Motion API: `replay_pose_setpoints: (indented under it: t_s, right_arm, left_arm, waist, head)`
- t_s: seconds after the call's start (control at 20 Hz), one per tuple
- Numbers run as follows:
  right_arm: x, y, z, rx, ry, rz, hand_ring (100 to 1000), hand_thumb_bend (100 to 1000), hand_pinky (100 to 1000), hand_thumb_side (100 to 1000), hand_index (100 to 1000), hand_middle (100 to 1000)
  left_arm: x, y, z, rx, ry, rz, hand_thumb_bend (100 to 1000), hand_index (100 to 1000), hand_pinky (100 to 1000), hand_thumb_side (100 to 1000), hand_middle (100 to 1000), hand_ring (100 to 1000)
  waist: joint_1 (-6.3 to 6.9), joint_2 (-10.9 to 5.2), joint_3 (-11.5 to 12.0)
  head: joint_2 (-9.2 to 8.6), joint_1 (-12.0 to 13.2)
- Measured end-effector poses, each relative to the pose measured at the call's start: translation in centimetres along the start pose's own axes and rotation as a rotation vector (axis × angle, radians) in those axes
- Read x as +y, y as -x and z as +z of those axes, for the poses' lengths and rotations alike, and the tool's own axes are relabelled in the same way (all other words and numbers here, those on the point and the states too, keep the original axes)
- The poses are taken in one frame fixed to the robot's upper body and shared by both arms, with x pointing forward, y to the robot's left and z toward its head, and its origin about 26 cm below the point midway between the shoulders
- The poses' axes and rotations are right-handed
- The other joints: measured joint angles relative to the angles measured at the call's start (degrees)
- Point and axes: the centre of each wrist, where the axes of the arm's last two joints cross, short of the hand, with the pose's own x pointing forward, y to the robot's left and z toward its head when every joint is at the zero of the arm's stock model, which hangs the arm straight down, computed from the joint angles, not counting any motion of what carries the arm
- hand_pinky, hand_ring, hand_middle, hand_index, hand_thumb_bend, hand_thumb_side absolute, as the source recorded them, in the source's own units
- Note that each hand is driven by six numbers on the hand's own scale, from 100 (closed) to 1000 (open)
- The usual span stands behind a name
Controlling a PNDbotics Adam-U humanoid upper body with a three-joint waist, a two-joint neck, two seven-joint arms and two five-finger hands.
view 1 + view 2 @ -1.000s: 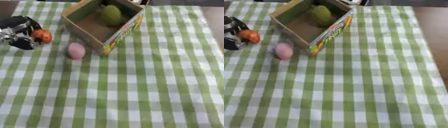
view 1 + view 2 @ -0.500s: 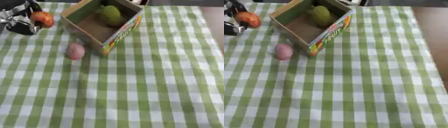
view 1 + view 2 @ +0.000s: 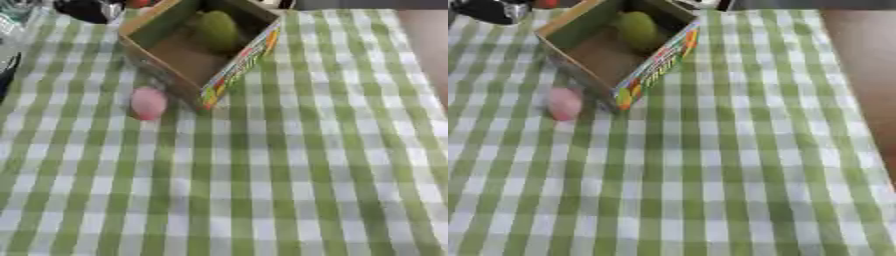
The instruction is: Pick up objects on the table and place them in the box.
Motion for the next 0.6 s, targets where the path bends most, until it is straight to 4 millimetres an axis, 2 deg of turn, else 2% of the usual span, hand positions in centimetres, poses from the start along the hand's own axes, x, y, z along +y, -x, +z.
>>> replay_pose_setpoints:
  t_s: [0.25,0.6]
  right_arm:
    - [0.1,-0.1,-0.3,-0.007,-0.001,-0.007,811,100,767,523,846,552]
    - [0.2,-0.1,-0.5,-0.014,0.003,-0.017,816,100,767,523,847,552]
  left_arm:
    - [-2.4,-0.3,-1.9,0.010,0.014,0.003,100,685,599,100,535,544]
    - [-5.6,0.0,-3.0,0.037,0.047,-0.020,100,694,612,100,548,551]
  waist:
    - [0.48,0.43,-0.79]
    - [0.66,0.76,-1.61]
  head:
    - [-0.19,0.65]
    - [-0.46,1.12]
